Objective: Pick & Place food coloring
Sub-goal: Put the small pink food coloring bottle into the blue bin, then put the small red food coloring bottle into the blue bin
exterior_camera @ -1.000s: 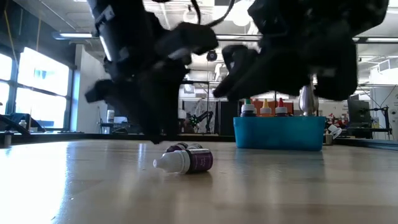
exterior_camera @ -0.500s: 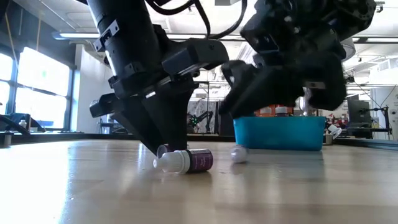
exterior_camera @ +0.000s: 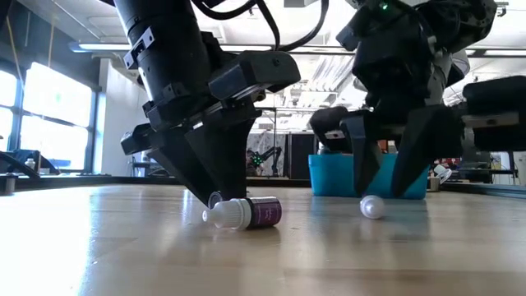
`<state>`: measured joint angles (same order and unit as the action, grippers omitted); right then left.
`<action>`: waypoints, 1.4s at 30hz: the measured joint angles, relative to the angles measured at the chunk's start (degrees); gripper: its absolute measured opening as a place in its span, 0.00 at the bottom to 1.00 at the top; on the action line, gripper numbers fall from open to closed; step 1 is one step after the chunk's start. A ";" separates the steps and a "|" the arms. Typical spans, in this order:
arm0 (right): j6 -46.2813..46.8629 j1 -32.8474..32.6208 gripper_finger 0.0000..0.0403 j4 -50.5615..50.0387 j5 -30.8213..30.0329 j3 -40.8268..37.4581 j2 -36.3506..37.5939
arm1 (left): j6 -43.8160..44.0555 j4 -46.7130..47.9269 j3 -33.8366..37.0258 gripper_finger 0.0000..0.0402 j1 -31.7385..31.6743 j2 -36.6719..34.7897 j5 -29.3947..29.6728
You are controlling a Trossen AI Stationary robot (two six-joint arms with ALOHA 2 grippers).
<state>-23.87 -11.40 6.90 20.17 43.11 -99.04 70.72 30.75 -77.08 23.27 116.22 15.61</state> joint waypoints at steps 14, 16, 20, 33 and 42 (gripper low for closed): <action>-2.07 0.04 0.34 0.66 0.52 0.13 -4.28 | -0.15 -0.71 0.06 0.32 -0.02 -0.43 0.37; -1.83 0.03 0.34 1.65 0.61 0.10 -4.35 | -1.22 0.24 -0.60 0.32 -0.04 -0.88 0.11; -1.69 -0.02 0.34 3.10 0.62 0.02 -4.50 | -4.93 3.06 -3.16 0.32 -0.07 -2.43 2.00; 4.43 -2.94 0.34 5.86 -3.57 -0.80 -4.55 | -12.61 33.20 -21.60 0.32 -1.23 -5.09 15.19; 5.63 -5.96 0.24 6.66 -10.33 -0.96 -4.52 | -12.89 37.13 -23.02 0.32 -1.20 -5.07 15.45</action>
<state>-18.25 -17.36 13.56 9.85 42.15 -103.57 57.83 67.88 -100.09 22.07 111.15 31.07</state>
